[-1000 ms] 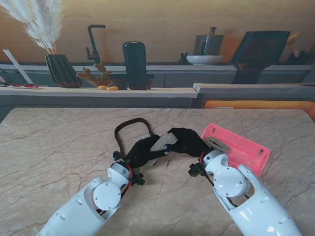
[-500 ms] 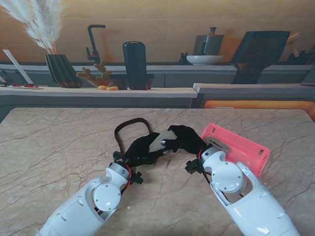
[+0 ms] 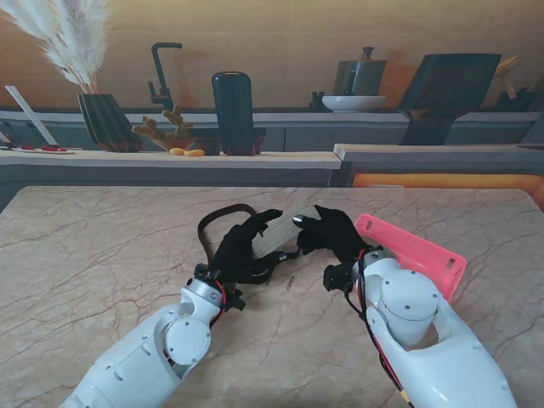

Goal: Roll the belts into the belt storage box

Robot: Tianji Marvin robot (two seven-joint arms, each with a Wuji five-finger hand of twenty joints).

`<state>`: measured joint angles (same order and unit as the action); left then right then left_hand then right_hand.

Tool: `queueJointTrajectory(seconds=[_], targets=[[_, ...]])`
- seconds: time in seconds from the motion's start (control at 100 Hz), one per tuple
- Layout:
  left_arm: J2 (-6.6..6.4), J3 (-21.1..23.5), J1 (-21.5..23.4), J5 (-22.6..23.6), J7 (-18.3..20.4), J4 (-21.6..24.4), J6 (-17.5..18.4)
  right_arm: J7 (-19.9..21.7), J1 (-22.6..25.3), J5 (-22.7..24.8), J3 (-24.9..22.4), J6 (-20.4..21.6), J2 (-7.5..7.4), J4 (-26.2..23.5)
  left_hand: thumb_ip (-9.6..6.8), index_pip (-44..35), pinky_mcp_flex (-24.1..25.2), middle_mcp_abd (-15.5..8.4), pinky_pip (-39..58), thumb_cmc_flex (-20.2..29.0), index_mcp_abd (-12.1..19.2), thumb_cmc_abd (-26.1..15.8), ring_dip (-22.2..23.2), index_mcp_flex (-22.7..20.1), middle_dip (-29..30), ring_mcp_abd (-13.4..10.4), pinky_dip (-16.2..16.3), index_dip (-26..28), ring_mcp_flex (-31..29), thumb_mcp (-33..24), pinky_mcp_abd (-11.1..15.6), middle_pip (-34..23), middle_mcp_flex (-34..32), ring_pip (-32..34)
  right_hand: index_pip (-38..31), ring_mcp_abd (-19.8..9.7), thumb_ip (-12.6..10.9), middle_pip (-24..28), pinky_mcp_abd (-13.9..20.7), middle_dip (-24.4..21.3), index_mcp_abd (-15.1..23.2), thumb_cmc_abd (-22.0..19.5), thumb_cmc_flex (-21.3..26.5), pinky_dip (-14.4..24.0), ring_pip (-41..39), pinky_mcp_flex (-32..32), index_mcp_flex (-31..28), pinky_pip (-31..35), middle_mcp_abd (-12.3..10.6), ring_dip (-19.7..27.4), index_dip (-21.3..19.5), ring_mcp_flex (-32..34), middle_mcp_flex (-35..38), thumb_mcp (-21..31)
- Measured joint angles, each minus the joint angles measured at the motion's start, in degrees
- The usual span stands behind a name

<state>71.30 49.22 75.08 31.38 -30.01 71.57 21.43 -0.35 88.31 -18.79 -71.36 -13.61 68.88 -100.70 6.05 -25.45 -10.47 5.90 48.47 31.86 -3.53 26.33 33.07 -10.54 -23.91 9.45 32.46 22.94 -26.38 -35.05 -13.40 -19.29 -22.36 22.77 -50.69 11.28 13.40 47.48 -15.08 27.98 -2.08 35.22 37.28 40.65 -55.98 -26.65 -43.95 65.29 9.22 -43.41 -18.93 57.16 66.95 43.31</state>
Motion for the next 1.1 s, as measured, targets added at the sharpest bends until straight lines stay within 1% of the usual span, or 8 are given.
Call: queueJointTrajectory(seconds=[0.17,0.27,0.42,0.48,0.78,0.91,1.04,1.1], targets=[[0.63,-1.36,-1.11,0.29,-2.61,-1.93,-0.88,0.72,0.72,-6.20,-1.14,-1.34,0.40,-0.53,-0.01,0.74,0.08,0.00,-0.05,0.05,0.00,-1.69,-0.50,-0.01,0.08,-0.96,-1.69,-2.18,0.88,0.59,2.08,-1.10,0.70,0.47,0.01,0.39,0.00,2.94,0.67,1.37,-0.18,-0.01,0.02,0.05,-4.06,0.01,0.00,1.20,0.59,-2.08,-0.68,-0.05,-0.45,0.00],[1.39,-1.65,-1.48,-0.72,-3.43,-2.89,-0.73,6.35,0.90,-10.99,-2.49,-4.39,0.35,-0.50,-0.01,2.13,0.14,0.00,-0.05,0.03,0.00,-2.89,-0.84,-0.01,0.09,-1.58,-2.83,-2.94,1.15,2.50,3.55,-1.75,0.70,0.68,0.02,0.48,0.00,4.64,0.77,2.73,-0.19,-0.01,0.04,0.52,-7.51,-0.23,0.02,2.64,0.76,-4.29,-0.71,-0.07,-0.68,0.00],[2.17,-1.90,-1.45,-2.28,-4.30,-3.33,1.68,7.72,-0.11,-10.90,-1.77,-6.68,0.05,1.09,-0.02,3.21,0.24,-0.71,-0.05,-1.24,1.41,-6.65,-1.87,-0.01,0.58,-2.41,-5.63,-3.63,1.68,3.33,5.57,-3.33,1.29,1.28,0.02,0.50,0.09,10.63,2.12,8.84,-0.19,-0.08,-0.07,2.70,-14.82,2.38,-0.74,4.58,2.81,-10.83,-0.79,-5.77,-8.55,0.00],[2.35,-1.90,-1.32,-2.01,-4.78,-3.35,2.16,7.51,-0.97,-10.72,-1.16,-6.80,0.04,2.51,-0.03,3.79,0.26,-0.83,-0.05,-1.71,2.13,-7.47,-2.04,-0.01,0.64,-2.90,-6.06,-4.13,1.73,3.47,6.31,-3.38,1.29,1.28,0.02,0.50,1.22,11.81,2.18,10.27,-0.19,-0.08,-0.45,3.07,-15.87,3.73,-1.64,4.80,3.18,-12.17,-0.81,-7.03,-10.61,0.00],[2.47,-1.85,-0.66,-1.43,-5.59,-3.33,3.02,6.32,-5.65,-13.99,1.70,-11.24,1.20,8.73,-0.56,5.89,1.14,-1.40,-0.73,-2.10,3.51,-7.97,-3.96,-0.01,2.10,-3.40,-7.43,-4.34,4.04,2.86,7.63,-3.74,3.71,0.74,-0.47,0.50,2.52,11.94,2.33,11.54,-0.19,-0.10,-2.74,4.27,-16.00,6.43,-4.75,4.82,3.86,-12.95,-1.62,-9.53,-13.33,-0.98],[2.54,-2.05,-0.72,-1.46,-6.09,-3.37,2.76,12.29,-7.25,-16.96,2.84,-11.94,1.17,11.91,-0.56,7.51,2.09,-1.40,-1.41,-3.61,3.51,-7.96,-4.65,-0.01,2.79,-3.42,-8.06,-5.09,5.54,5.70,8.07,-3.82,5.70,0.69,-0.48,0.50,2.53,11.94,2.97,11.69,-0.19,-0.24,-2.63,4.29,-15.96,8.08,-4.19,4.82,4.48,-13.10,-1.71,-12.00,-15.83,-0.98],[2.74,-1.93,-0.64,-2.00,-6.69,-3.37,2.57,12.65,-8.47,-16.94,5.18,-12.43,0.94,13.29,-0.63,10.18,2.91,-1.40,-1.72,-3.71,2.91,-7.93,-4.84,-0.01,2.84,-3.46,-8.32,-5.70,6.94,7.06,8.19,-4.03,7.31,0.01,-0.69,0.50,2.60,11.94,2.98,11.70,-0.19,-1.73,-2.65,4.34,-15.95,8.17,-4.11,4.79,4.57,-13.11,-1.76,-12.15,-16.03,-2.68],[2.79,-1.74,-0.50,-2.02,-7.08,-3.36,2.51,14.14,-9.16,-17.13,5.84,-12.70,0.94,14.40,-0.63,11.46,3.45,-1.40,-2.02,-3.64,2.87,-9.11,-4.90,-0.01,3.13,-3.46,-8.68,-5.71,7.46,10.51,8.26,-4.04,7.31,0.78,-0.98,0.50,2.63,11.89,2.98,11.70,-0.19,-3.03,-3.31,4.36,-15.89,8.78,-4.11,4.73,4.70,-13.11,-2.17,-12.60,-16.58,-3.51]])
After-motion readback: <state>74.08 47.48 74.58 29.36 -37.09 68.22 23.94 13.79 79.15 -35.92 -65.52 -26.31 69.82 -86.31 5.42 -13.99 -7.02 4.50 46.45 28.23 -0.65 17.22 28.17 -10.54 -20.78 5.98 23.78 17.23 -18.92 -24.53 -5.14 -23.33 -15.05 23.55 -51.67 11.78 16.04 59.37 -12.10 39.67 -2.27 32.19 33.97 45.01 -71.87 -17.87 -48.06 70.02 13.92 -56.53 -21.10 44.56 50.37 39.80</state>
